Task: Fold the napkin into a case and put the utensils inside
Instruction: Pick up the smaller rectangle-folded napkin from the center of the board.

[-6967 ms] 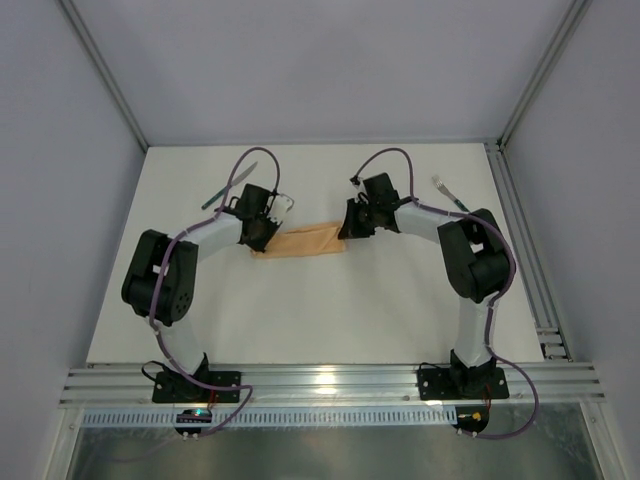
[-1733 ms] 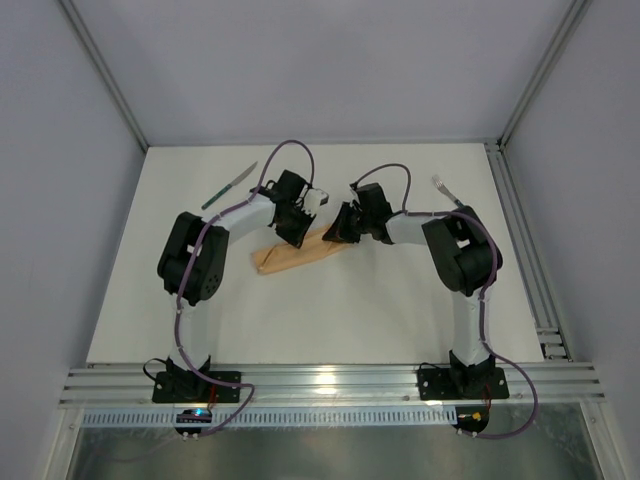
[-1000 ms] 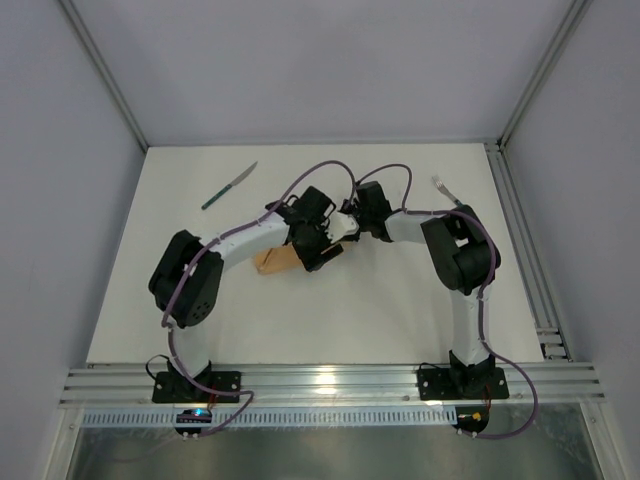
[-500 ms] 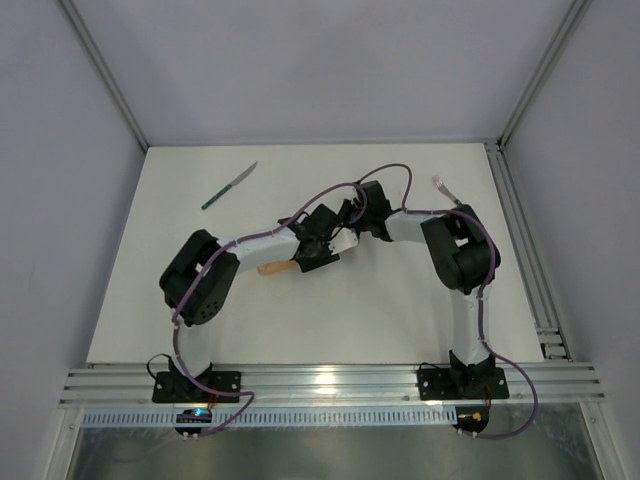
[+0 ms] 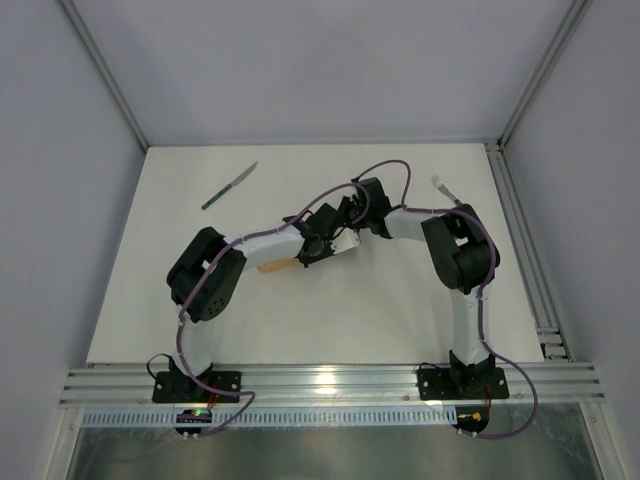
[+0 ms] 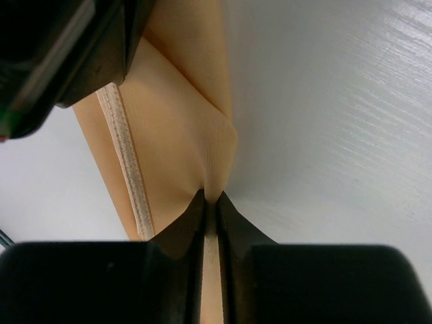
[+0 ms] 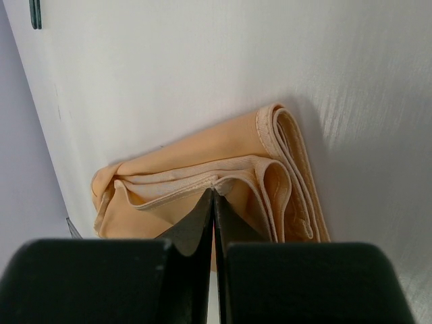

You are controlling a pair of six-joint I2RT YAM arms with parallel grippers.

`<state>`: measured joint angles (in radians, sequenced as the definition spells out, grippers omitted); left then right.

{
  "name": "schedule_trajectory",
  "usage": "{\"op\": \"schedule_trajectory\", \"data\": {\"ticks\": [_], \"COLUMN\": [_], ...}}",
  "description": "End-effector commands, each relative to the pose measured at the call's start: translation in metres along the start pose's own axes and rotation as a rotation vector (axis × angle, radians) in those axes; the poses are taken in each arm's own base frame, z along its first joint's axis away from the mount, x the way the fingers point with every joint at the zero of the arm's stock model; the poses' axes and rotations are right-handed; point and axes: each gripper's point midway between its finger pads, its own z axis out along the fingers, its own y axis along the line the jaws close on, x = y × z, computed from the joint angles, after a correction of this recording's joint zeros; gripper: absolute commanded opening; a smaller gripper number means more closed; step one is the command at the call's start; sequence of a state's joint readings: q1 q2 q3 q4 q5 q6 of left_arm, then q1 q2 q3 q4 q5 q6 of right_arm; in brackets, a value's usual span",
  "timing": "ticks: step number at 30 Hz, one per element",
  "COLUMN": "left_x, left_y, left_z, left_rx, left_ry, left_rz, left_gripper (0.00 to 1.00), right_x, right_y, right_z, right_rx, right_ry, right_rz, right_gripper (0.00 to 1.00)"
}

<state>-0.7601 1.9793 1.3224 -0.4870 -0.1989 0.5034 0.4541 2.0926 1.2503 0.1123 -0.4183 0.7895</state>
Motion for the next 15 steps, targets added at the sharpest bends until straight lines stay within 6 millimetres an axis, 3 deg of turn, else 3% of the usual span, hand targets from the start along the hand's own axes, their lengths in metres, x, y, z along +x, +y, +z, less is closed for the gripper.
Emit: {"op": "schedule_trajectory", "data": {"ticks": [1,2,5,8,9,11,13,15], "left_x": [0.017,0.016,0.012,0.004,0.001,-0.001,-0.011,-0.008], "left_y": [-0.014,-0.013,-0.009,-0.004,-0.003,-0.008,-0.006,0.001], "left_z": [0.011,0.01,0.007,-0.001,-0.006,-0.015,-0.026,-0.033], "left_rx": [0.058,0.056,0.066,0.116,0.135,0.239,0.303,0.329], "left_ry": [0.074,0.07,0.056,0.017,0.0,-0.029,-0.072,-0.07], "left_rz": [0.004,0.0,-0.014,-0.067,-0.086,-0.144,-0.189,-0.229], "left_gripper": [0.08,0.0,0.0,0.0,0.0,0.0,0.0,0.0], "right_x": [-0.015,-0.015,-0.016,-0.027,-0.03,-0.041,-0.049,-0.063], "right_y": [0.02,0.023,0.031,0.047,0.05,0.052,0.051,0.043], "right_z": [-0.005,-0.006,-0.015,-0.034,-0.04,-0.056,-0.068,-0.087], "right_rx": [-0.051,-0.056,-0.088,-0.143,-0.147,-0.121,-0.113,-0.1], "right_ry": [-0.017,-0.012,0.005,0.0,-0.004,-0.011,-0.027,-0.072], "right_rz": [-0.049,-0.058,-0.079,-0.093,-0.116,-0.132,-0.154,-0.171], "right_gripper": [0.04,0.06,0.09,0.17,0.24,0.29,0.31,0.32]}}
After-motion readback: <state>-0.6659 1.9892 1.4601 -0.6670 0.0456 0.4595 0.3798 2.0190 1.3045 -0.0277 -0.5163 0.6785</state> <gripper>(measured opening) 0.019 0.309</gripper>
